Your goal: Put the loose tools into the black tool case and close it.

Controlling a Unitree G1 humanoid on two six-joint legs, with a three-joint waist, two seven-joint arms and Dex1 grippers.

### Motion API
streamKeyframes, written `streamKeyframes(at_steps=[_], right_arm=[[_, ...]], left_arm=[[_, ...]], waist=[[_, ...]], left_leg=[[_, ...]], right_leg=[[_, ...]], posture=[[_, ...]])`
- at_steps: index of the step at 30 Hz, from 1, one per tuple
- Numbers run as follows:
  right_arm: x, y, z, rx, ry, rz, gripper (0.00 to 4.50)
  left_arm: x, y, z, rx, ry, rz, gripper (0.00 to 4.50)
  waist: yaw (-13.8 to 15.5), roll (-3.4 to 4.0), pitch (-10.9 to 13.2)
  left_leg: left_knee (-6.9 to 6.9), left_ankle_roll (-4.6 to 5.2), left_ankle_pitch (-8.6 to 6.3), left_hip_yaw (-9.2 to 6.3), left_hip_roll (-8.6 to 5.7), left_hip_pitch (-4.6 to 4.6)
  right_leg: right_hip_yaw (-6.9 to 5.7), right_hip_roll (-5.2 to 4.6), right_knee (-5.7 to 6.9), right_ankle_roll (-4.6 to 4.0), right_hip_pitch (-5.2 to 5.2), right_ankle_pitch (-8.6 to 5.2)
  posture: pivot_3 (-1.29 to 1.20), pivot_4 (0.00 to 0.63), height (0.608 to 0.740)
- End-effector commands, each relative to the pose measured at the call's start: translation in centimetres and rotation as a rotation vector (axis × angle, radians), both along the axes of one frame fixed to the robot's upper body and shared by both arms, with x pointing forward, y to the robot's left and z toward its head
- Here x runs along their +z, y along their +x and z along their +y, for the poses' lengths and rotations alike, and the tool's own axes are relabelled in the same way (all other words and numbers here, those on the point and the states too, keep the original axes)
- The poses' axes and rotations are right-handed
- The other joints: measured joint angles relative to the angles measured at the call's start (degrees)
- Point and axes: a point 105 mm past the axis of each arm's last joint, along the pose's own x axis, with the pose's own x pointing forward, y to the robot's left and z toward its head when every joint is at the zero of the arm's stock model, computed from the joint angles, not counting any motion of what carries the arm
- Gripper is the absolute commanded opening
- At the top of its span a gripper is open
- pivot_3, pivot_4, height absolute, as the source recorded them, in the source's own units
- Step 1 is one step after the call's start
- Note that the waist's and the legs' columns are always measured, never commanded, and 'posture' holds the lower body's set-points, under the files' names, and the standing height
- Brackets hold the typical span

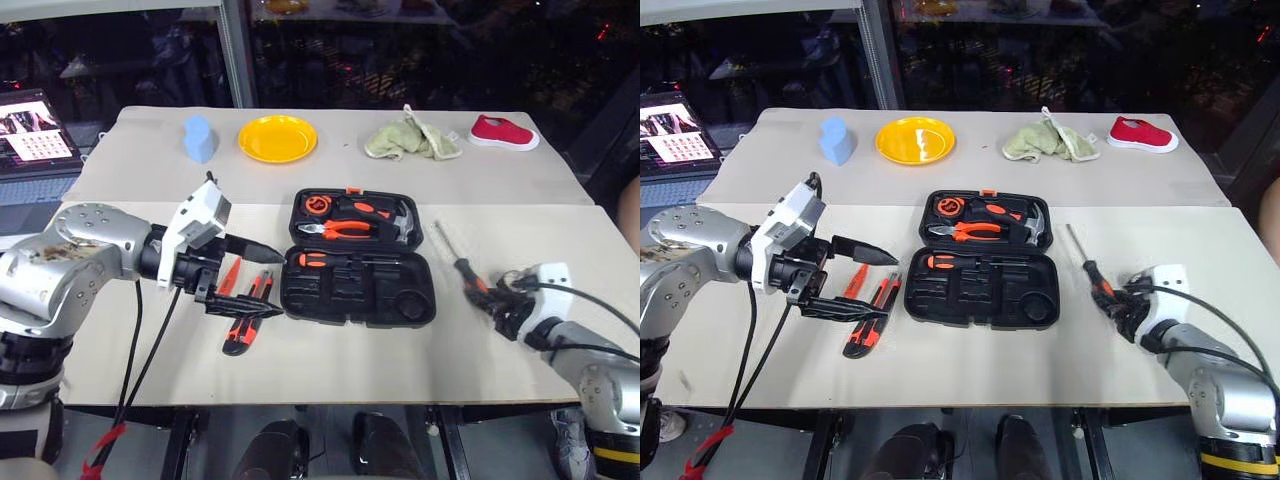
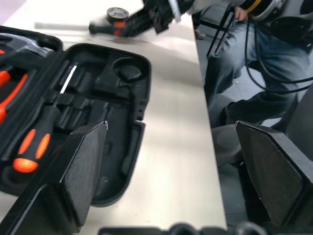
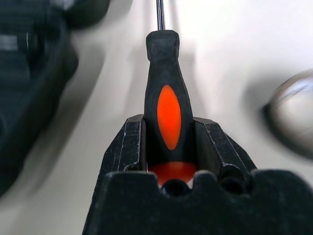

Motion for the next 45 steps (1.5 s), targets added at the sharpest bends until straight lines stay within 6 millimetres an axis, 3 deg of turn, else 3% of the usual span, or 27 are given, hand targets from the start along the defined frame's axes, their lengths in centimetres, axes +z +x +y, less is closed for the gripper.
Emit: streamKeyframes(at_steps=[1,2,4,6,10,14,20,24,45], right_arm=[[6.5,-0.3,1.2,0.192,-0.031,-0.171,1.02],[6.8,-0.3,1.4,0.215,-0.035,-0.173,1.02],[8.8,-0.8,4.4,0.501,-0.105,-0.178,1.02],[9.2,-1.1,6.7,0.732,-0.190,-0.143,1.02],[8.0,-0.2,8.7,0.916,-0.290,-0.115,1.02],[5.2,2.1,10.4,1.071,-0.502,-0.111,1.02],[3.8,5.0,10.7,1.098,-0.585,-0.103,1.02],[3.5,5.6,10.7,1.116,-0.606,-0.110,1.02],[2.4,4.8,11.1,1.132,-0.585,-0.049,1.02]], left_arm=[[0.8,0.4,-0.1,-0.007,-0.001,-0.053,4.50],[0.8,0.5,0.0,-0.007,0.001,-0.054,4.50],[0.8,0.6,0.3,-0.004,0.017,-0.060,4.50],[0.7,0.7,0.7,0.002,0.037,-0.071,4.50],[0.3,0.6,1.3,0.014,0.055,-0.068,4.50],[-0.1,0.1,1.9,0.022,0.090,-0.074,4.50],[-0.1,-0.4,2.2,0.041,0.105,-0.090,4.50],[0.0,-0.5,2.3,0.057,0.104,-0.101,4.50],[0.1,0.3,1.6,0.060,0.088,-0.131,4.50]], waist=[[-0.10,0.13,0.08],[-0.19,0.14,0.08],[-0.27,0.09,0.08],[-0.65,0.27,0.24],[-1.11,0.04,0.28],[-1.34,0.00,0.32],[-0.93,0.01,0.33],[-0.92,0.02,0.33],[-1.32,0.03,0.34]], left_leg=[[0.00,0.00,0.00,0.01,-0.01,0.00],[0.01,0.01,0.00,0.05,-0.01,0.01],[0.00,0.05,0.00,0.00,0.08,0.05],[-0.01,0.10,-0.01,0.08,0.07,0.04],[-0.03,0.41,-0.18,-0.02,0.20,0.10],[-0.01,0.14,-0.03,0.02,0.11,0.01],[0.09,0.07,0.01,0.02,-0.08,-0.85],[0.02,0.04,0.02,-0.05,-0.07,-0.87],[0.03,-0.22,0.17,-0.09,-0.03,-0.81]], right_leg=[[0.00,-0.01,-0.01,0.00,0.02,0.00],[0.01,-0.01,-0.03,0.01,0.02,0.00],[-0.02,-0.03,-0.04,0.00,0.07,0.00],[-0.01,0.05,-0.02,-0.03,0.02,-0.02],[-0.08,-0.06,-0.07,-0.08,0.12,-0.04],[-0.10,-0.12,-0.08,-0.09,0.01,-0.04],[-0.16,-0.13,0.07,-0.09,-0.96,0.03],[-0.23,-0.09,0.00,-0.10,-0.99,0.02],[-0.18,-0.08,0.16,-0.29,-0.96,0.13]], posture=[[0.00,0.150,0.740],[0.00,0.150,0.740],[0.00,0.150,0.740],[0.00,0.150,0.740],[0.00,0.150,0.740],[0.00,0.150,0.740],[0.00,0.150,0.740],[0.00,0.150,0.740],[0.00,0.150,0.740]])
